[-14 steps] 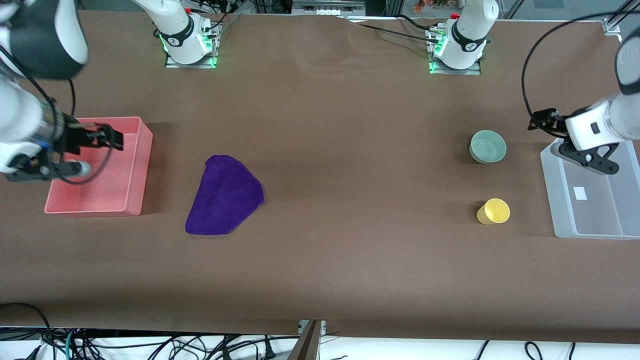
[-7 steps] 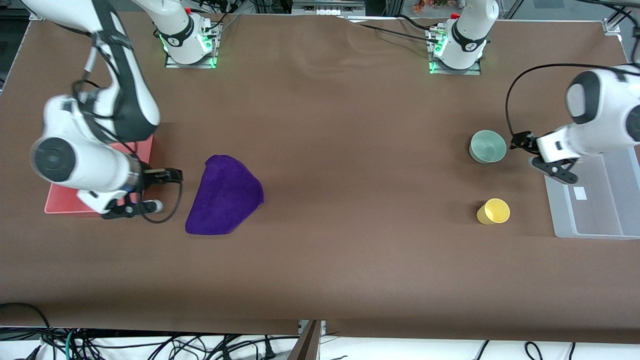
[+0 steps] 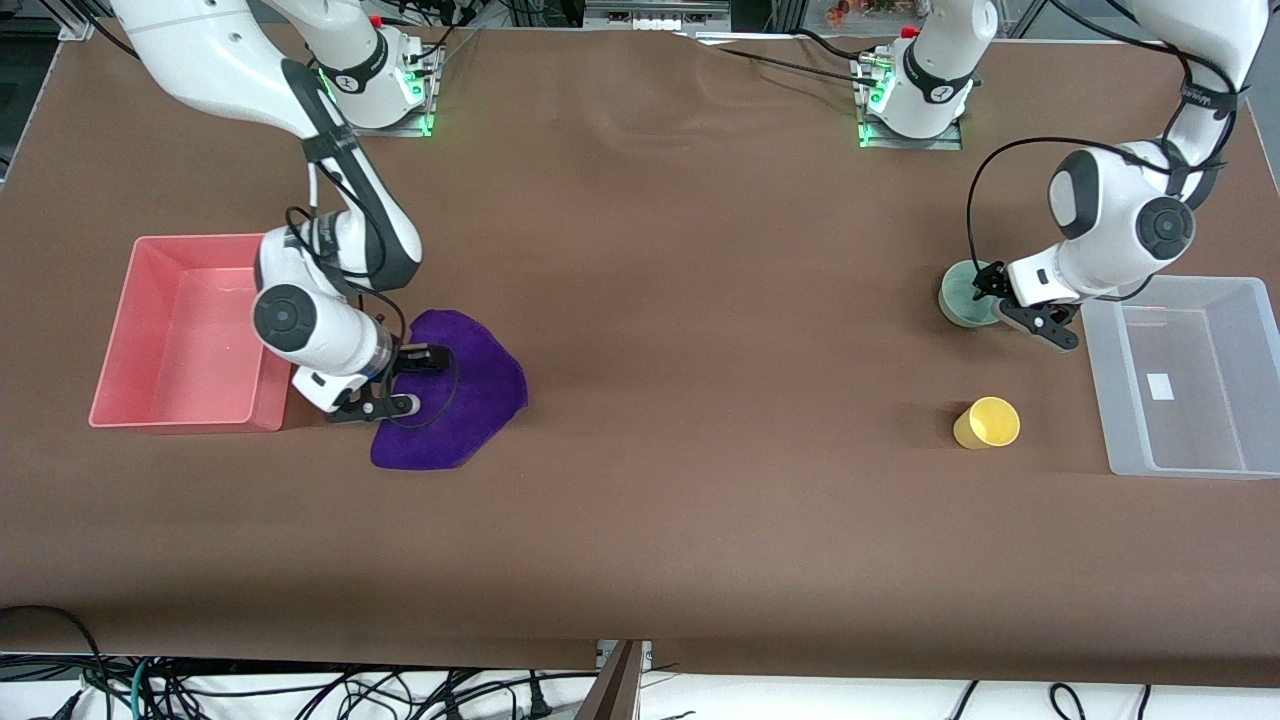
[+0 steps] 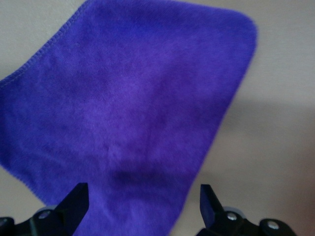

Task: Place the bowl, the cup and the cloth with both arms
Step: 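Grasp the purple cloth with the right gripper while the left gripper grasps the bowl, then carry the cloth into the pink bin while the left gripper places the bowl, then release the cloth in the pink bin while the left gripper reaches the cup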

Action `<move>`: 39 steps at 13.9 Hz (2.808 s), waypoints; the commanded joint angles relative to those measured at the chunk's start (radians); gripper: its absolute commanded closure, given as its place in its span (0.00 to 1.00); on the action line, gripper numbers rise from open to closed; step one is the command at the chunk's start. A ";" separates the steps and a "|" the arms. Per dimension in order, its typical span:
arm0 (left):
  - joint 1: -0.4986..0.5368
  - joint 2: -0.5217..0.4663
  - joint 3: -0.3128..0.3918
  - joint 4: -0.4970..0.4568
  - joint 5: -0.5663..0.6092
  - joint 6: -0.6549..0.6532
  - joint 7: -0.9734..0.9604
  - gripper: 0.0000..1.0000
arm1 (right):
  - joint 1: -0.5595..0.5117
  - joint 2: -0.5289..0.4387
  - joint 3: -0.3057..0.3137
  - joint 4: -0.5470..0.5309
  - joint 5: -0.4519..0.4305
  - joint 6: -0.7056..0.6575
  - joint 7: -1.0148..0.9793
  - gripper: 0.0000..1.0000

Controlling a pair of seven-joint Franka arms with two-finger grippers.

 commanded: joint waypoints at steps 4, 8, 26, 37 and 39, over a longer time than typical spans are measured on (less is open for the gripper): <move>0.009 0.025 -0.012 0.019 -0.025 0.021 0.077 1.00 | 0.017 0.061 0.001 -0.005 0.011 0.107 0.007 0.65; 0.011 -0.043 -0.011 0.040 -0.022 -0.032 0.088 1.00 | 0.017 0.076 0.001 0.003 0.008 0.119 0.003 1.00; 0.393 0.483 -0.001 0.991 -0.014 -0.429 0.574 1.00 | -0.069 -0.094 -0.433 0.413 -0.089 -0.906 -0.713 1.00; 0.273 0.327 -0.095 1.010 -0.009 -0.655 0.343 0.00 | -0.086 -0.184 -0.375 0.386 -0.024 -0.831 -0.681 0.00; 0.188 0.314 -0.103 1.008 -0.012 -0.681 0.152 0.00 | -0.086 -0.209 -0.300 0.495 -0.012 -0.928 -0.568 0.00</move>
